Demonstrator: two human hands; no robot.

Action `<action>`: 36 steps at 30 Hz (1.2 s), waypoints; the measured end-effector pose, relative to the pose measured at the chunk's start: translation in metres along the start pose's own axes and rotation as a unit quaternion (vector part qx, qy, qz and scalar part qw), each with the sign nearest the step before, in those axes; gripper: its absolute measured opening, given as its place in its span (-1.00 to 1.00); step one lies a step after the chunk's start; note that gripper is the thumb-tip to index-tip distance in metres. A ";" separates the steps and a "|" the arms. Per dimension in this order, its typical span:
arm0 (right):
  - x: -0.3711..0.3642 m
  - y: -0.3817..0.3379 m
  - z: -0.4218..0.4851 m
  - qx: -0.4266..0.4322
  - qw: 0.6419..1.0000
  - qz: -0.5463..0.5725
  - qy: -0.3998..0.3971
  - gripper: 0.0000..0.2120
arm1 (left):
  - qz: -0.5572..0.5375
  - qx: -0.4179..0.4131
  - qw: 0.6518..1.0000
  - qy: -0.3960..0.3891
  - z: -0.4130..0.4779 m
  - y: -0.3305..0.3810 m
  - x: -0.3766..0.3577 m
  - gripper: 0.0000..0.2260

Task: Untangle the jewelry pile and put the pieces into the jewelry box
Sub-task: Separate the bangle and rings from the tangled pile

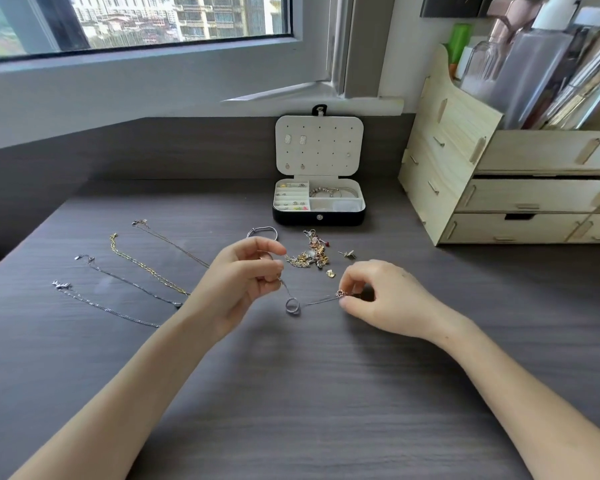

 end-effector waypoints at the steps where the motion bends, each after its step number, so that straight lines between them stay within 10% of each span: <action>1: 0.000 -0.002 0.000 0.015 1.000 -0.018 0.006 -0.96 | -0.009 -0.003 1.000 -0.005 -0.001 0.002 -0.002 -0.78; 8: -0.004 -0.004 0.002 0.070 0.997 -0.025 0.016 -0.68 | -0.015 -0.032 0.997 -0.065 -0.013 0.027 -0.027 -0.78; 19: -0.008 -0.013 0.010 -0.009 0.983 0.178 0.035 -0.89 | -0.048 -0.081 0.989 -0.115 -0.018 0.065 -0.052 -0.80; 36: 0.003 0.000 0.015 -0.121 0.920 0.368 0.061 -0.86 | -0.246 -0.077 0.966 -0.015 -0.006 0.111 -0.005 -0.78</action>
Point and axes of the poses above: each hand's wrist, its own z-axis towards the middle knuckle, its own x-axis out of the back of the hand, y = z × x, the point moved 5 cm from there along z, towards the middle knuckle, and after that the axes turned 14 degrees about y, right-handed, at the moved point
